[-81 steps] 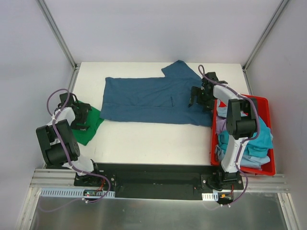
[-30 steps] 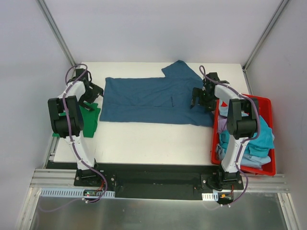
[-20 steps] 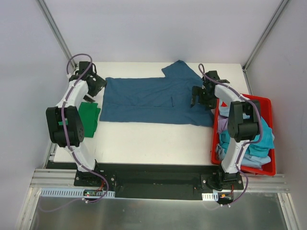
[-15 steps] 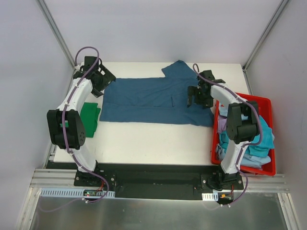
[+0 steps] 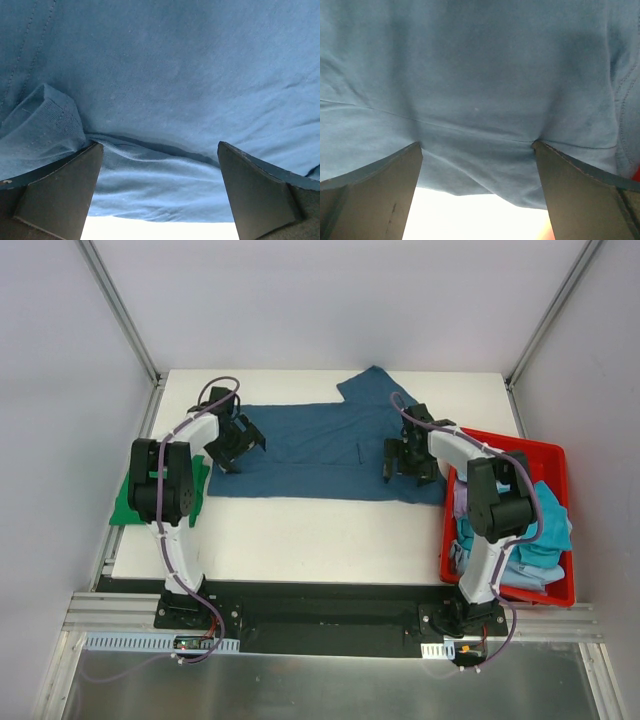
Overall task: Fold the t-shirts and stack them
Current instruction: Grap the side of the flattened tshirt furthest away from the robot with both arms
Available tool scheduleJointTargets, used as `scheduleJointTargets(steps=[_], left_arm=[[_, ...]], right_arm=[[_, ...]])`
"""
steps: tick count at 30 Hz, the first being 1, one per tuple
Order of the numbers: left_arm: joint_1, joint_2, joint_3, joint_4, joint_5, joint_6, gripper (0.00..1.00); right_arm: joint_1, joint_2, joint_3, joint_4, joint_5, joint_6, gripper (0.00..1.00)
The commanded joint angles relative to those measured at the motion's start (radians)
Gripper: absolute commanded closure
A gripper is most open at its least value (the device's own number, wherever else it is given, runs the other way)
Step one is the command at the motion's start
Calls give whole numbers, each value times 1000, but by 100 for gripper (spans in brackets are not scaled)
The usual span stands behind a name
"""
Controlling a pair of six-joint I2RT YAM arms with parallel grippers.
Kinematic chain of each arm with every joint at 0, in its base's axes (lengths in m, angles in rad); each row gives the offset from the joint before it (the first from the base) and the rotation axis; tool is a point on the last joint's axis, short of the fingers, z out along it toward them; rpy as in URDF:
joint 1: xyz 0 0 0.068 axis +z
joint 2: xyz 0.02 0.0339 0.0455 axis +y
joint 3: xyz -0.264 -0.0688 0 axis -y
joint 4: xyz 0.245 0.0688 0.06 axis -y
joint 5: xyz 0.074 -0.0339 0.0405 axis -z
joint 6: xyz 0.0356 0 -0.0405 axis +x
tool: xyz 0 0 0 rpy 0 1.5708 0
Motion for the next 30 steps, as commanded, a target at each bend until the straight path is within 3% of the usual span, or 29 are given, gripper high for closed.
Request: scheduleJointTargets(steps=[1,10,23,30], left_arm=[[-1,-91,-127,-48,-41,8,1],[-15,-241,-327,-51,-84,-27,1],[-20,-386,-476,-68,-118,-43,1],[-31,-478,-425,-89,-98,-9,1]], right_arm=[[-2,-54,-99,-13,43,43,3],[44,-178,-242,-32,63,116,3],[190,-375,-472,-101,130,403,4],[208,-460,-397,-107,260,304,4]])
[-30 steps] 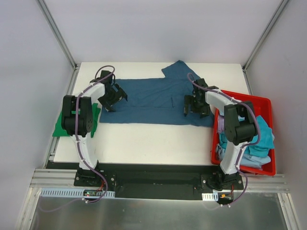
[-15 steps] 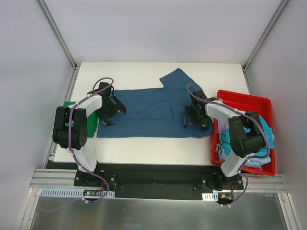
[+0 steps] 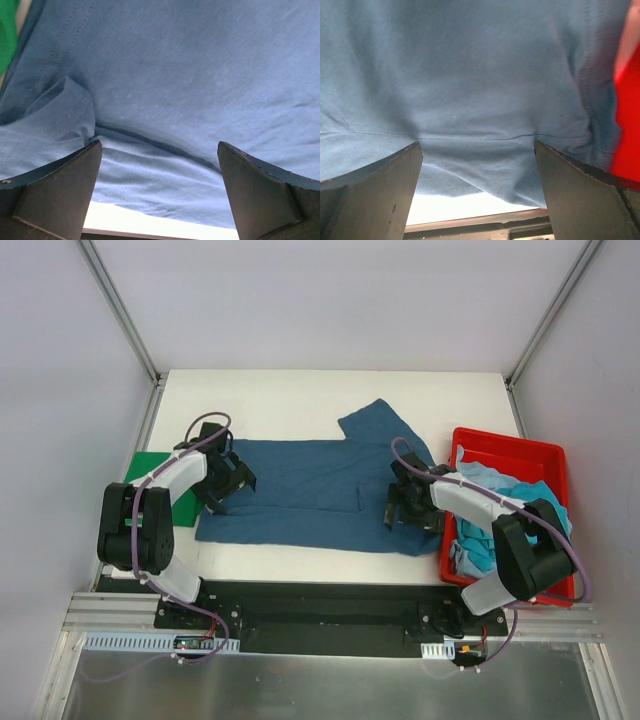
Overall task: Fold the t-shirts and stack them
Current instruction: Grap the side of the flattened tshirt furthest away from the robot with both arms
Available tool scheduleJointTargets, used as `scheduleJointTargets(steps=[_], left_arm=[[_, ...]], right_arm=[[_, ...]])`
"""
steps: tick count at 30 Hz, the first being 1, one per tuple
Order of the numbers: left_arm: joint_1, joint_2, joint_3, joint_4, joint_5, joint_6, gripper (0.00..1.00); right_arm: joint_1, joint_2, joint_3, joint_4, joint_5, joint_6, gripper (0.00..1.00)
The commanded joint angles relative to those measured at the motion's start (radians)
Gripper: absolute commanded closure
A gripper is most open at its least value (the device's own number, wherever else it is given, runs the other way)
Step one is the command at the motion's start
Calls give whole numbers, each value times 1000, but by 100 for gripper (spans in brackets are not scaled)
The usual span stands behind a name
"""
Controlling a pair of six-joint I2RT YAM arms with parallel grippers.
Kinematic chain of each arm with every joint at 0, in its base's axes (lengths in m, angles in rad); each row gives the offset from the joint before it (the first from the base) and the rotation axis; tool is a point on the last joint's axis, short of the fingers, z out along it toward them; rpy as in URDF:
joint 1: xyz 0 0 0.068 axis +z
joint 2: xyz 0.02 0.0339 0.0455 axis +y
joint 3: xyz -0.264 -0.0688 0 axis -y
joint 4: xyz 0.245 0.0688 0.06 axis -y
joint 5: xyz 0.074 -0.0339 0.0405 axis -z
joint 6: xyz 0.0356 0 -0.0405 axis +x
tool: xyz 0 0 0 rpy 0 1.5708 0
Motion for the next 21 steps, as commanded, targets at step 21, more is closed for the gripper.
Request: scheduleJointTargets(steps=[21], left_arm=[[86,382,869,-170,-102,180,1]], right_arm=[[-130,605,1022,73,-131,-303,4]])
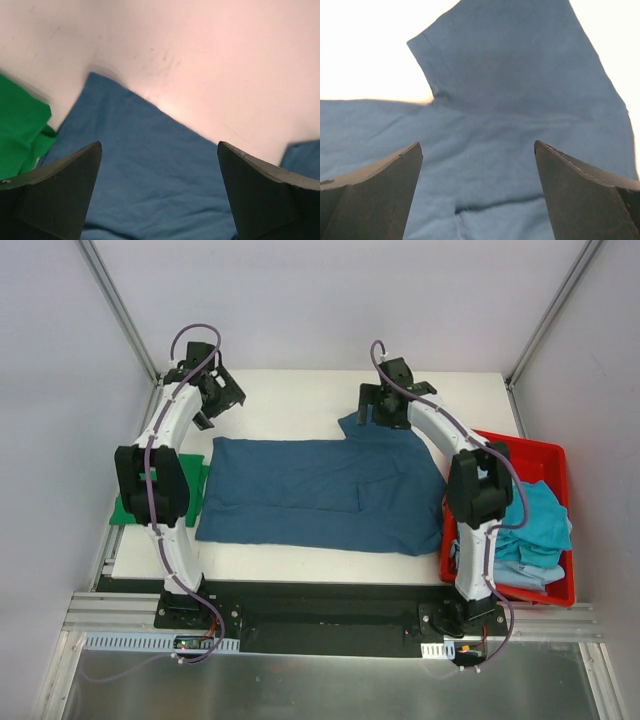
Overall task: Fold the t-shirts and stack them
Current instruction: Grap the side of the flattened tshirt furthest away from the robot with both arms
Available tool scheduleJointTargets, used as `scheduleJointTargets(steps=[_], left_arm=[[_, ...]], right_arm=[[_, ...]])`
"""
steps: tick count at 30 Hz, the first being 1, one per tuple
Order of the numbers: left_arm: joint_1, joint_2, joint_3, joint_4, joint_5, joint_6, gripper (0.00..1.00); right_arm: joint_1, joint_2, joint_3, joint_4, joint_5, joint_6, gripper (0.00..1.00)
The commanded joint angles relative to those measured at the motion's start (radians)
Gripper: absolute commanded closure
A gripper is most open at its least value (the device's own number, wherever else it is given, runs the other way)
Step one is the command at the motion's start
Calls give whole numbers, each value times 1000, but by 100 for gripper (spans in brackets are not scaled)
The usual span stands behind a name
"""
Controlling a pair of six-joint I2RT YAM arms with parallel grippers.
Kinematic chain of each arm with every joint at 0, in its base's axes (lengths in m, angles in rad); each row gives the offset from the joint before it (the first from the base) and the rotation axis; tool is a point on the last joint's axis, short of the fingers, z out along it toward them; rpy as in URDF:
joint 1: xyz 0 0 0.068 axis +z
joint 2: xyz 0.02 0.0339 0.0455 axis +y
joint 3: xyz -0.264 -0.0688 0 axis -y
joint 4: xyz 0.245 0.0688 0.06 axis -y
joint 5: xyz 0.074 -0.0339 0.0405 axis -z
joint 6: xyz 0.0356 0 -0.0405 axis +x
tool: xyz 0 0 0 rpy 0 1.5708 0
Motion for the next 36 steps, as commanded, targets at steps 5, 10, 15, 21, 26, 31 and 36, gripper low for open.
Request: scheduleJointTargets(steps=[5,10,15,21,26,31,36], left_arm=[[37,179,157,-74,41,55,1],[41,231,194,-80,38,66,1],[43,277,226,-91,26,64,1],[43,320,259,-109,47,66,1],[43,364,306,-130,29,34,1],[43,452,418,-178,-5,6,2],[43,510,481,-225,-65,-49,11]], right_arm=[[-77,225,176,2,-207,19,4],[-99,196,17,19,-168,46,4],[-111,112,-190,53,-63,101,4],[-119,11,-293,51,-53,99,4],[-119,-28,-284,50,-77,53,4],[-123,-5,-142,59,-62,-3,4],[-140,53,-21,99,-43,-6,4]])
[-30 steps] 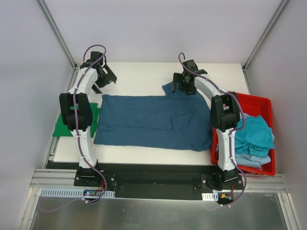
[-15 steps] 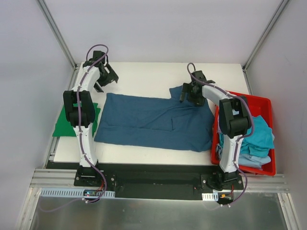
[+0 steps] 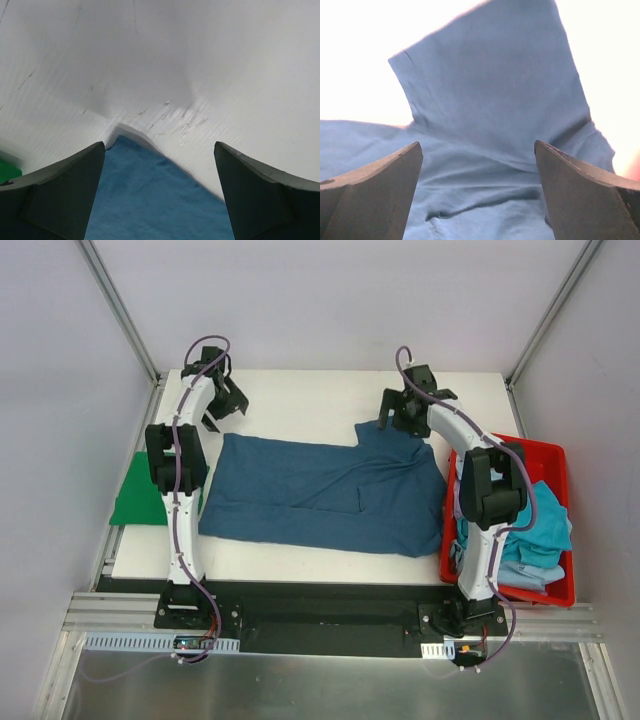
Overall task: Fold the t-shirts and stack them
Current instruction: Grap the side of the flattened tshirt furthest away from the robot with both arms
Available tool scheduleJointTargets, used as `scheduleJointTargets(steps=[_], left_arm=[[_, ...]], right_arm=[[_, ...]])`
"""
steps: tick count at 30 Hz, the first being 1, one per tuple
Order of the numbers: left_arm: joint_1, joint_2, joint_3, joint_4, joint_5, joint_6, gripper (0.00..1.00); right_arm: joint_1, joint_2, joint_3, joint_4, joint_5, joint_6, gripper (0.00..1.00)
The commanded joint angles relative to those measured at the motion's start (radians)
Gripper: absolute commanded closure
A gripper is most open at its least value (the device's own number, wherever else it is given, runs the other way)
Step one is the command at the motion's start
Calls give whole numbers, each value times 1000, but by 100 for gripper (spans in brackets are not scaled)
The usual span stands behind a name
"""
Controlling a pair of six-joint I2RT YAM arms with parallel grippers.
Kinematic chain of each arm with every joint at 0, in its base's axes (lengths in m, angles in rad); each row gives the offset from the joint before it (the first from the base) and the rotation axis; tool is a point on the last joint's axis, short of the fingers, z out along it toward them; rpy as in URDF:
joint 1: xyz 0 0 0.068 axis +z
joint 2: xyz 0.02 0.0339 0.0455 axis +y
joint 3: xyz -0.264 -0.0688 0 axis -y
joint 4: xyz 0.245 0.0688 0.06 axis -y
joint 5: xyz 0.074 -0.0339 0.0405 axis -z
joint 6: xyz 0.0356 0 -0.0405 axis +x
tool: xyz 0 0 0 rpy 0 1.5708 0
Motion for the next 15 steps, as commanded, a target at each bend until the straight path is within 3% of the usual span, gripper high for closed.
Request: scheduleJointTargets(steps=[1,15], left_arm=[[-2,46,81,-95,-69,-67,12],[-4,122,116,-216,-69,-87,39]], right_arm=[[-25,47,136,43,34,-21,4],[-89,332,500,103,74,11,4]])
